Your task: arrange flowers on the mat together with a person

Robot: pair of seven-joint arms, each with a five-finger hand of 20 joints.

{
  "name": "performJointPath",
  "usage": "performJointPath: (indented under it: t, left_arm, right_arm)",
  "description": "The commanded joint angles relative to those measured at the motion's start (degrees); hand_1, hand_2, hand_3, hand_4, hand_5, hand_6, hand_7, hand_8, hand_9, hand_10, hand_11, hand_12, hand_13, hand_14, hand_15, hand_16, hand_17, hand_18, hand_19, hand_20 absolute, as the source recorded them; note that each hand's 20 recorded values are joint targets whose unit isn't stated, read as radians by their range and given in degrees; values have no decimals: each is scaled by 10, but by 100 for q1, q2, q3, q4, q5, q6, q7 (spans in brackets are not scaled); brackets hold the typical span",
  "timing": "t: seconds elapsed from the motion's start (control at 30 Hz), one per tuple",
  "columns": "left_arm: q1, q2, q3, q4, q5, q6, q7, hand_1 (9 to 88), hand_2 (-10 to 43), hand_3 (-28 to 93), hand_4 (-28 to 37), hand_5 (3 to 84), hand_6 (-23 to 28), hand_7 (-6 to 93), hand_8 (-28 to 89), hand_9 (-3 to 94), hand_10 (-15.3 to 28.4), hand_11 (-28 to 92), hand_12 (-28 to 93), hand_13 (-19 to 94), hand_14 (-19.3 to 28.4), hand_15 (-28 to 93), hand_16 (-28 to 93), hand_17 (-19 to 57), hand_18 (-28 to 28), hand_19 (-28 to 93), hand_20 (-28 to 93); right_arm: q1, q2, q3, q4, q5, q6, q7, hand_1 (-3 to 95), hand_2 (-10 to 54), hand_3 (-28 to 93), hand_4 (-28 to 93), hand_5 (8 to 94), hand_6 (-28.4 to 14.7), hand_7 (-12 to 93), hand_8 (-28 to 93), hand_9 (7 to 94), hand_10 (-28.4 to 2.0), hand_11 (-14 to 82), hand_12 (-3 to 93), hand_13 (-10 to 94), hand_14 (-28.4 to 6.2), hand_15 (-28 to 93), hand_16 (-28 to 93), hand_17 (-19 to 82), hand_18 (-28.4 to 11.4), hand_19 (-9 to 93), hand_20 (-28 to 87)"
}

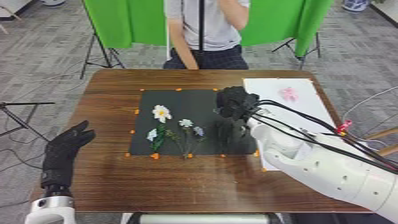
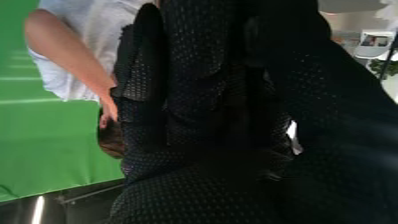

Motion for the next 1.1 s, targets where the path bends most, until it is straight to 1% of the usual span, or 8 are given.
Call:
performJointPath:
  t: [0.03,0.17,0.2,0.3,0.5,0.83,1.03,1.1]
  left_arm:
    - [59,-34,3,19,-28,0,-26,260,-4,696,-269,502,56,105,-64,506,148,189,120,428,171,130,-10,130,112,47,204]
    - [77,-50,9,10,-30,9,-8,260,-4,696,-269,503,56,105,-64,506,148,189,121,429,170,130,-9,130,112,46,204]
    - [48,-40,17,24,-23,-8,-24,260,-5,696,-269,503,56,105,-64,506,148,189,121,429,170,130,-9,130,112,46,204]
    - [53,-40,24,25,-25,5,-21,260,-5,697,-270,503,55,105,-64,507,148,189,121,428,171,130,-9,130,112,46,204]
    - [50,-43,18,17,-21,3,-18,261,-4,696,-268,503,55,105,-64,507,149,190,121,429,170,130,-9,130,111,46,204]
    - [66,-50,18,15,-23,6,-14,260,-5,697,-267,502,55,106,-65,507,148,190,120,429,170,132,-9,130,112,46,204]
    - [76,-59,17,9,-25,11,-9,261,-4,696,-267,502,55,106,-65,507,148,190,121,431,170,134,-9,130,112,46,204]
    - [58,-49,24,16,-21,7,-17,261,-4,695,-267,502,55,106,-65,507,148,189,121,432,171,136,-8,130,111,46,204]
  right_arm:
    - [5,169,81,22,-87,-182,-21,526,-95,648,-248,708,30,187,10,753,-94,123,183,884,-17,341,340,531,-131,776,283]
    - [-36,226,93,-22,-113,-323,-66,512,-95,671,-258,695,30,186,-1,742,-97,128,165,880,-17,342,340,525,-132,774,284]
    - [-71,255,121,-56,-102,-369,-55,509,-95,675,-258,693,30,185,-4,740,-97,128,164,878,-17,343,341,523,-133,774,285]
    - [-107,289,121,-100,-68,-415,-71,486,-95,706,-262,674,28,182,-48,727,-99,123,158,869,-17,339,349,516,-135,770,290]
    - [-153,297,146,-161,-62,-563,-100,481,-95,707,-262,665,28,177,-109,712,-102,118,155,860,-19,340,346,507,-138,765,296]
    - [-212,338,240,-282,12,-815,-166,460,-95,718,-264,629,24,175,-116,686,-106,105,150,855,-27,345,332,501,-141,762,302]
    - [-213,347,303,-328,28,-1063,-250,429,-95,735,-265,588,21,163,-112,659,-115,91,139,848,-35,356,287,492,-145,753,309]
    - [-220,362,312,-329,55,-1013,-268,426,-95,738,-265,580,20,161,-112,649,-118,88,139,841,-37,358,283,487,-147,750,312]
